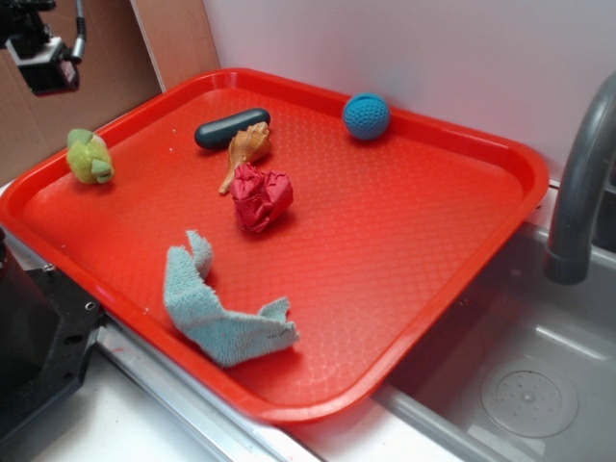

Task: Grab the green animal.

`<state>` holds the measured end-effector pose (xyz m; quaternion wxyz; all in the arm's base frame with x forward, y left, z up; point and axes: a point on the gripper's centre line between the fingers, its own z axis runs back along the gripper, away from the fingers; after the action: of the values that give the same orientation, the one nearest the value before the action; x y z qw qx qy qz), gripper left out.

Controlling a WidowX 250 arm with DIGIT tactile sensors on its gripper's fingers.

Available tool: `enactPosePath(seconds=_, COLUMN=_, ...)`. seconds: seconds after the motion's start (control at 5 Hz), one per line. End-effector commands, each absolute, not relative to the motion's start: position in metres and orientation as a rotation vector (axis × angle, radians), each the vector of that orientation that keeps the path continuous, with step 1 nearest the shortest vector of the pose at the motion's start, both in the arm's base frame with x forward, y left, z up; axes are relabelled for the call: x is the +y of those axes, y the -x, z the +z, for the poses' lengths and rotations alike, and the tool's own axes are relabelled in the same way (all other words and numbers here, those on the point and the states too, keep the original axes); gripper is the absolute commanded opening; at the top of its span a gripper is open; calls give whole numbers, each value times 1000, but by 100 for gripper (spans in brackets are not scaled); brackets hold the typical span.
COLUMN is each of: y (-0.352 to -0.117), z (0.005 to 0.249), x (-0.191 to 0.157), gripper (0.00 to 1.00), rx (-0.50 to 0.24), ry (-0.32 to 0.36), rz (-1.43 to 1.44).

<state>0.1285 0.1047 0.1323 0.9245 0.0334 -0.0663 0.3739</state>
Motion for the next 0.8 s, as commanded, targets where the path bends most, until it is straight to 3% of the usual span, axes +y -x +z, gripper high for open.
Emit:
enactPosePath(seconds=0.0, y=-122, z=138, x=109, gripper=100, rx=-152, ry=-76, rz=775)
enactPosePath(seconds=0.4, y=-143, z=97, x=138, gripper=100, rx=-251, ry=-53, rz=943)
enactPosePath(seconds=0.6, y=-153, z=79, x=144, gripper=100, rx=-223, ry=-71, rz=974)
